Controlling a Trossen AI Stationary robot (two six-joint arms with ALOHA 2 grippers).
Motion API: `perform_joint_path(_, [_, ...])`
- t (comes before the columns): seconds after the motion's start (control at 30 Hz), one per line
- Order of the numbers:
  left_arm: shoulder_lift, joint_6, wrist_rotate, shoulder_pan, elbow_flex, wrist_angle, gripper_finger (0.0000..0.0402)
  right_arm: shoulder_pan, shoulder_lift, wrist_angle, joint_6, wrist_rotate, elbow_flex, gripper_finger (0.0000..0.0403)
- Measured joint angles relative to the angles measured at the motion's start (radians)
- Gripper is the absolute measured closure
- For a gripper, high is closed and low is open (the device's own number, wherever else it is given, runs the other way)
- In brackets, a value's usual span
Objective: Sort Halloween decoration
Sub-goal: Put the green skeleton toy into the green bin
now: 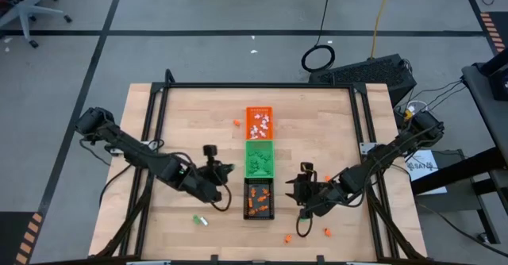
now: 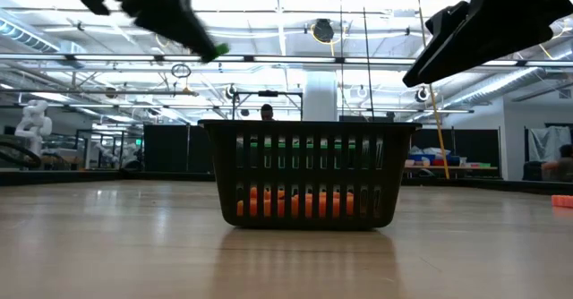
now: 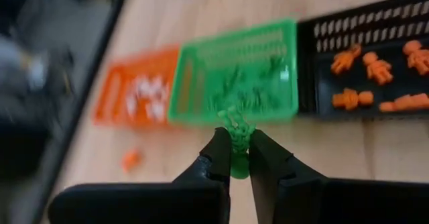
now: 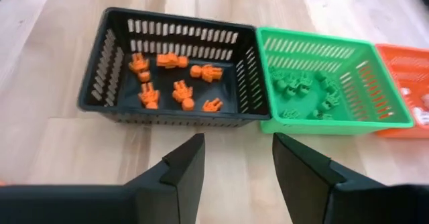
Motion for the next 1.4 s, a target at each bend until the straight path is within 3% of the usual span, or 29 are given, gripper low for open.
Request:
perform_joint_path(0.23, [0.000, 0.564, -0.017, 0.036, 0.000, 0.255, 0.0378, 0.004, 0.000, 0.000, -0.023, 0.017, 0.000, 0.0244])
perform_joint_path(0.47, [0.000, 0.859, -0.019, 0.084, 0.000, 0.376, 0.0378, 0.004, 0.000, 0.001, -0.070, 0.022, 0.000, 0.0244])
perform_joint_path(0.97, [0.000, 0.960, 0.001, 0.145, 0.000, 0.412, 0.0377, 0.002, 0.000, 0.003, -0.139, 0.066, 0.000, 0.0244])
perform_joint_path(1.4, [0.000, 0.923, 0.066, 0.145, 0.000, 0.496, 0.0377, -0.007, 0.000, 0.009, -0.157, 0.095, 0.000, 0.0244])
